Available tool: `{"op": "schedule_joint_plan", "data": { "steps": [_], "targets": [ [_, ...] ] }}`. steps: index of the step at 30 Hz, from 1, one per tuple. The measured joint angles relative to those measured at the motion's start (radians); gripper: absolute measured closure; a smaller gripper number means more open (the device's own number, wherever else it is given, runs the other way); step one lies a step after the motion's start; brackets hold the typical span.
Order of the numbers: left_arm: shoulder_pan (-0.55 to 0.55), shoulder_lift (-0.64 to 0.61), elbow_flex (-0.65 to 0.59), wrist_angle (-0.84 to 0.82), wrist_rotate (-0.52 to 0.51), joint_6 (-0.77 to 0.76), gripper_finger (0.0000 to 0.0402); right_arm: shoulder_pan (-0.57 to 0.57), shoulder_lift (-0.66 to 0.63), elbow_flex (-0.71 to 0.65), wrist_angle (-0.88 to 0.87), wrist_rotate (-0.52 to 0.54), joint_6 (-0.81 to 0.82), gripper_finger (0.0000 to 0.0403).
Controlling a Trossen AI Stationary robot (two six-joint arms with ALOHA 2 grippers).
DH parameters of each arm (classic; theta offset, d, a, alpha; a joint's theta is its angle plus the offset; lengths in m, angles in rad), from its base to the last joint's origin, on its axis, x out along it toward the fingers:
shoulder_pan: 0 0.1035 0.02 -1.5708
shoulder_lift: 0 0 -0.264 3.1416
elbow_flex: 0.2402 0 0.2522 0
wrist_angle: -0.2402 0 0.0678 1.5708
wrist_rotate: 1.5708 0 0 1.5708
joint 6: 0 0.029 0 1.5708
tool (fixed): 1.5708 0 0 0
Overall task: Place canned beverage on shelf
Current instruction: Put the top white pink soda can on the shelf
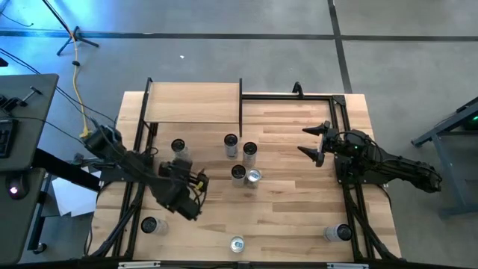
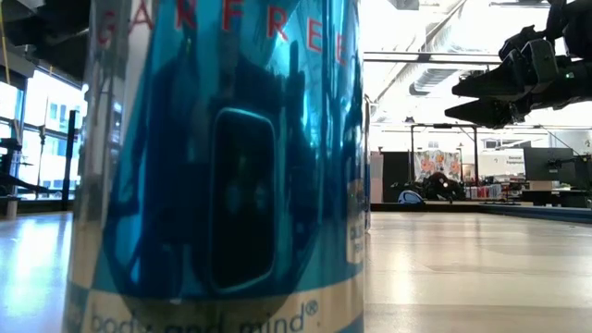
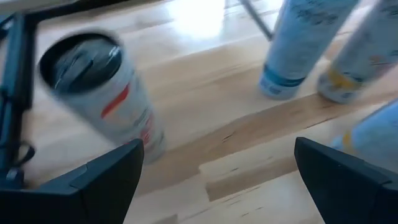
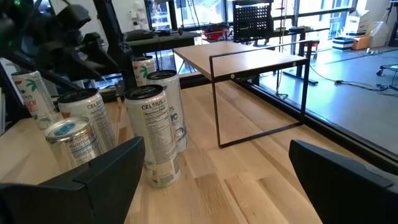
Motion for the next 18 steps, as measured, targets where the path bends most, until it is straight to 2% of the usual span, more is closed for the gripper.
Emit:
{"op": "schedule_joint_plan", "data": {
  "steps": [7, 11, 18],
  "targets": [
    [-0.023, 0.116, 0.0, -0.119, 0.062, -0.289, 0.0013, 0.0, 0.0, 0.0, 0.0, 0.0, 0.0, 0.0016],
    [0.002, 0.17, 0.0, -0.123, 0.066, -0.376, 0.0013, 0.0, 0.0, 0.0, 0.0, 0.0, 0.0, 0.0016],
    [0.06, 0.267, 0.008, -0.118, 0.104, -0.433, 0.0013, 0.0, 0.0, 0.0, -0.011, 0.0, 0.0, 0.0016]
  ]
}}
